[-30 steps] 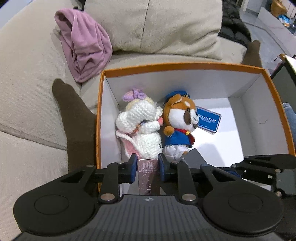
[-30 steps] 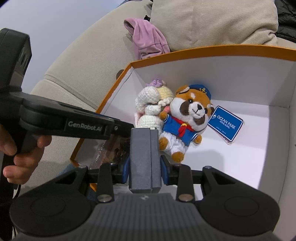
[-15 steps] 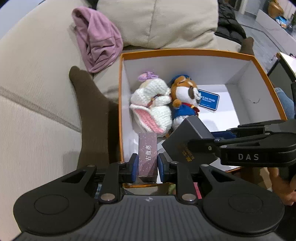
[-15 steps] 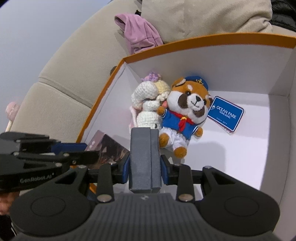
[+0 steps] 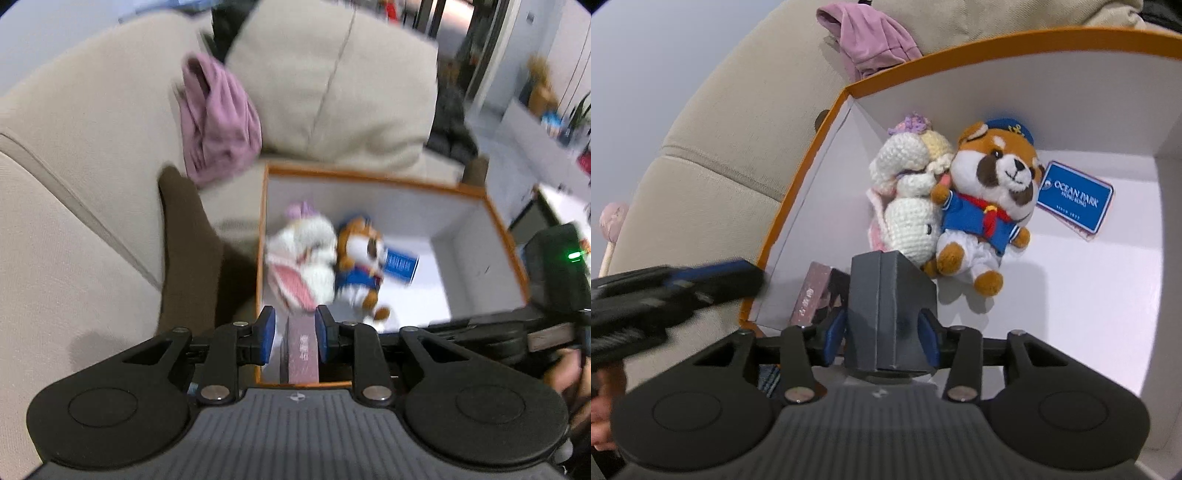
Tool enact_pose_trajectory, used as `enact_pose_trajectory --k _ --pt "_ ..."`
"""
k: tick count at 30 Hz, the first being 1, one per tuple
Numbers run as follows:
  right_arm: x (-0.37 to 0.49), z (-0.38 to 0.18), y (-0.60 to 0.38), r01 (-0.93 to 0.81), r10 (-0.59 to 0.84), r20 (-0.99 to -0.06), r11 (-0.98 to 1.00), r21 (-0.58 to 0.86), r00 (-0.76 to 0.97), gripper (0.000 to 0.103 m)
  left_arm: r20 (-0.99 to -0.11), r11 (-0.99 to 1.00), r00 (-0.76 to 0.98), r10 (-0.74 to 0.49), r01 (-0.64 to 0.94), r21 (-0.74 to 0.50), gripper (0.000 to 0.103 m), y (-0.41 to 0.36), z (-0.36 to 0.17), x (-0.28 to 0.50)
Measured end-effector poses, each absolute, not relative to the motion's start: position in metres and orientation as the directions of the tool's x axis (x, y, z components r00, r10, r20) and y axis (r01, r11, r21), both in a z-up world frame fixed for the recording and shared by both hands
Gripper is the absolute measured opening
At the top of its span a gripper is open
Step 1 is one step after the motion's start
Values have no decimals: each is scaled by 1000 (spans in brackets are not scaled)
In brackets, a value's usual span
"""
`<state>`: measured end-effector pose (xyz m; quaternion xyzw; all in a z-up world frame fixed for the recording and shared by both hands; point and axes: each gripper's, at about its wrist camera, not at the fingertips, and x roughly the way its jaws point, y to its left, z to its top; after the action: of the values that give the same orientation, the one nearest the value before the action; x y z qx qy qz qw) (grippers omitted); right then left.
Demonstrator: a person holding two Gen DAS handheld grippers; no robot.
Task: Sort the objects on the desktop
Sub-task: 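Lower the photo card pack and grey box into the box and open both grippers, then withdraw both grippers from the orange box toward the remaining pile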
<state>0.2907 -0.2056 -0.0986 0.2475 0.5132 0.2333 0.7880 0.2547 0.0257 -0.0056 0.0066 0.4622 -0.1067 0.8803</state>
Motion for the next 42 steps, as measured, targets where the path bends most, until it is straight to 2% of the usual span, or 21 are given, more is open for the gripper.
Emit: enact_pose_trajectory --k 2,4,7,8,9,13,14,16,22,24,27,29,33,35,42 --pt "293 -103 -208 -75 632 -692 755 652 350 53 -817 982 551 -170 168 -91 32 33 -8 254" --pt "294 -105 -209 -49 645 -681 738 673 347 52 -834 983 522 -176 136 -123 32 41 -19 255" --pt "295 -111 -209 -2 669 -663 704 710 336 46 -856 980 477 -198 110 -166 32 49 -40 255" --pt "295 -113 -209 13 678 -656 692 722 333 45 -846 977 489 -214 106 -186 31 52 -44 253" --pt "295 -116 -209 27 689 -645 677 736 331 45 -839 973 492 -231 107 -205 25 54 -45 252" --pt "297 -115 -199 12 720 -618 648 761 316 45 -828 965 497 -260 94 -246 23 58 -43 249" --pt "299 -114 -194 -4 734 -610 640 768 299 38 -830 964 494 -260 91 -248 23 59 -43 248" --pt "299 -111 -187 -26 709 -638 675 738 299 40 -834 966 488 -256 95 -241 23 58 -44 248" --pt "294 -106 -190 -52 723 -618 661 748 308 42 -815 944 489 -311 64 -323 19 72 -48 249" --pt "293 -101 -192 -70 729 -599 652 755 331 47 -811 943 493 -314 63 -327 19 73 -49 248" --pt "293 -95 -200 -52 706 -592 658 751 388 46 -812 945 494 -311 65 -322 19 71 -48 248" --pt "297 -97 -208 -18 685 -601 665 747 411 40 -812 945 494 -310 67 -320 19 70 -48 248" --pt "301 -103 -209 7 712 -579 629 778 396 38 -811 944 494 -313 65 -324 19 71 -49 249" --pt "303 -104 -202 5 713 -590 636 772 378 26 -814 946 493 -307 64 -318 19 70 -49 249" --pt "296 -94 -200 -68 688 -604 680 730 403 26 -806 958 529 -267 52 -283 19 64 -40 243"
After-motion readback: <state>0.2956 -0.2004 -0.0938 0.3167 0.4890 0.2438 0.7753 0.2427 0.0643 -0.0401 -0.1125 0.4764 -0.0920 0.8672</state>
